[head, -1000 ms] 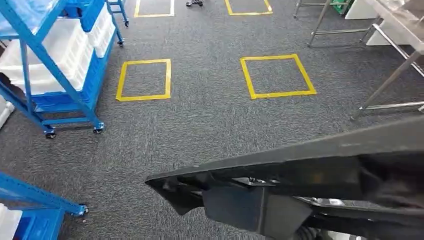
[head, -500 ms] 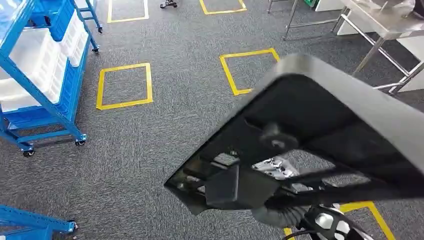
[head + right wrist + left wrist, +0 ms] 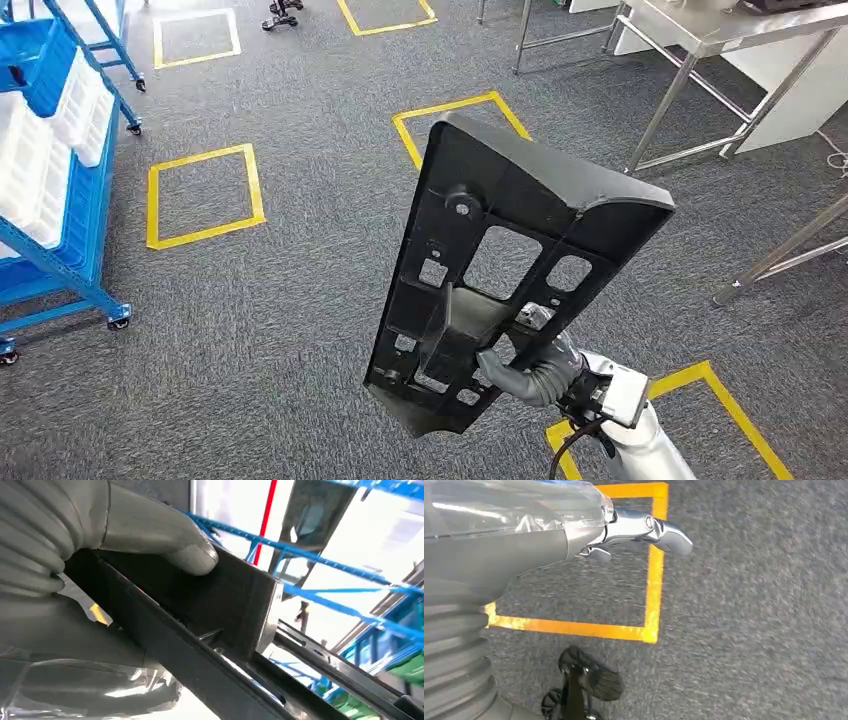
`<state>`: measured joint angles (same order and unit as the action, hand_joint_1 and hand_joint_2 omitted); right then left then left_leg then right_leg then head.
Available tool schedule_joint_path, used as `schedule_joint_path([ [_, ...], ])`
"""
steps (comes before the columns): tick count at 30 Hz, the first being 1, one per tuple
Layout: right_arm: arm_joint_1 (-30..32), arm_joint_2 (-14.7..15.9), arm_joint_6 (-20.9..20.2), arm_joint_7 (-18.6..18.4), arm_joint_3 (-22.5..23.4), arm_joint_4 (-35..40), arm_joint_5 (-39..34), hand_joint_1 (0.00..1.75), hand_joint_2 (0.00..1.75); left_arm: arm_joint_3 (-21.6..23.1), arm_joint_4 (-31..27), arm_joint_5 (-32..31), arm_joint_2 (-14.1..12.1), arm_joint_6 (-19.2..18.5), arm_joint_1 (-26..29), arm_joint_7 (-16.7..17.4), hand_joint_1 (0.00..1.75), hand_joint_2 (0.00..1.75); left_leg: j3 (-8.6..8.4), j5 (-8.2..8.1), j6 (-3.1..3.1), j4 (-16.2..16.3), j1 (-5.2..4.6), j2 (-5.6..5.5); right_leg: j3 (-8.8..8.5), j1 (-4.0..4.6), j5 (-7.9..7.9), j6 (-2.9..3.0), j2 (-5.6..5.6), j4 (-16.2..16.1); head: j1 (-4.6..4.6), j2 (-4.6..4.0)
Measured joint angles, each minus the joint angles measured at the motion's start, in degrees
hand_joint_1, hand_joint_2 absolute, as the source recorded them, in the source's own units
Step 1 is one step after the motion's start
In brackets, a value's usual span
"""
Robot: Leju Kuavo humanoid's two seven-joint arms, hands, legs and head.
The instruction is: Take the parts from the cabinet and place them on the table.
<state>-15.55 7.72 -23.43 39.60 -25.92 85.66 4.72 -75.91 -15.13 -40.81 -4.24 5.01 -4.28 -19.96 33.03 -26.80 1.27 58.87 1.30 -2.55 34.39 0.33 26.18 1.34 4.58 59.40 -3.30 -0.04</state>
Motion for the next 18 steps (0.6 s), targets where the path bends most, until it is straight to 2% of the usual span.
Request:
schedule_joint_path([
  [8, -0.1, 0.0, 0.0, 0.0, 0.0, -0.3, -0.1, 1.75, 1.75, 0.0, 0.0, 0.0, 0.0, 0.0, 0.0, 0.0, 0.00, 1.75, 0.03, -0.02, -0.17, 0.0, -0.07, 0.35, 0.10, -0.13, -0.12, -0.19, 0.18, -0.1, -0.07, 0.00],
  [10, -0.1, 0.0, 0.0, 0.0, 0.0, -1.5, -0.1, 1.75, 1.75, 0.0, 0.0, 0.0, -0.1, 0.0, -0.1, 0.0, 0.00, 1.75, 0.00, 0.19, -0.85, 0.0, -0.39, 1.00, 0.19, -0.24, -0.35, -0.87, 0.93, -0.5, 0.00, 0.00],
  [11, -0.2, 0.1, 0.0, 0.0, 0.0, -2.0, -0.1, 1.75, 1.75, 0.0, 0.0, 0.0, -0.2, 0.0, -0.1, 0.0, 0.00, 1.75, -0.28, 0.63, -1.58, -0.8, -0.03, 1.86, 0.50, -0.23, 0.48, -1.31, -1.04, 0.6, -0.05, 0.00],
  [12, -0.6, 0.1, 0.0, 0.0, -0.1, -3.1, -0.1, 1.75, 1.75, 0.0, 0.0, 0.0, -0.2, 0.0, 0.2, 0.0, 0.00, 1.75, -0.33, 0.53, -2.11, -1.0, -0.27, 3.43, 6.60, -0.52, 6.71, -2.19, -3.96, 12.7, -0.33, 0.00],
  [13, -0.6, 0.0, 0.1, 0.0, -0.4, -4.0, -0.2, 1.75, 1.75, 0.0, 0.0, 0.0, -0.2, 0.0, 0.2, 0.5, 0.00, 1.75, -0.54, 0.24, -2.04, -0.9, -0.29, 5.08, 7.65, -0.92, 4.42, -2.44, -4.35, 13.7, -0.33, 0.00],
  [14, -0.8, 0.0, 0.2, 0.0, -0.5, -4.1, -0.2, 1.75, 1.75, 0.0, 0.0, 0.0, -0.2, 0.0, 0.1, 0.5, 0.00, 1.75, -0.80, 0.07, -1.93, -0.9, -0.29, 5.48, 5.29, -0.93, 1.91, -2.29, -4.72, 9.3, -0.33, 0.00],
  [15, -0.9, 0.0, 0.4, 0.0, -0.5, -4.1, -0.3, 1.75, 1.75, 0.0, 0.0, 0.1, -0.2, -0.3, 0.1, 0.5, 0.00, 1.75, -1.12, -0.12, -1.77, -1.0, -0.29, 5.92, 2.55, -0.86, -0.49, -2.00, -5.57, 4.0, -0.35, 0.00],
  [16, -1.2, 0.0, 0.6, 0.0, -0.7, -4.1, -0.8, 1.75, 1.75, 0.0, 0.0, 0.2, -0.2, -0.6, 0.1, 0.4, 0.00, 1.75, -1.36, -0.30, -1.52, -1.0, -0.31, 6.31, 0.69, -0.47, -0.93, -1.58, -7.76, 0.0, -0.31, 0.00],
  [17, -1.6, 0.0, 0.8, 0.1, -0.7, -3.9, -1.5, 1.75, 1.75, 0.0, 0.0, 0.4, -0.2, -0.9, 0.2, 0.2, 0.00, 1.75, -1.32, -0.56, -1.09, -0.8, -0.72, 6.69, 0.42, 0.36, -0.53, -1.16, -8.44, -0.7, -0.33, 0.00],
  [18, -1.5, 0.0, 0.9, 0.1, -0.7, -3.3, -2.3, 1.75, 1.75, 0.0, 0.0, 0.5, -0.2, -1.0, 0.2, 0.2, 0.00, 1.75, -1.37, -0.57, -0.80, -0.9, -0.67, 7.11, 0.62, 0.35, -0.49, -0.97, -7.73, -0.5, -0.18, 0.00],
])
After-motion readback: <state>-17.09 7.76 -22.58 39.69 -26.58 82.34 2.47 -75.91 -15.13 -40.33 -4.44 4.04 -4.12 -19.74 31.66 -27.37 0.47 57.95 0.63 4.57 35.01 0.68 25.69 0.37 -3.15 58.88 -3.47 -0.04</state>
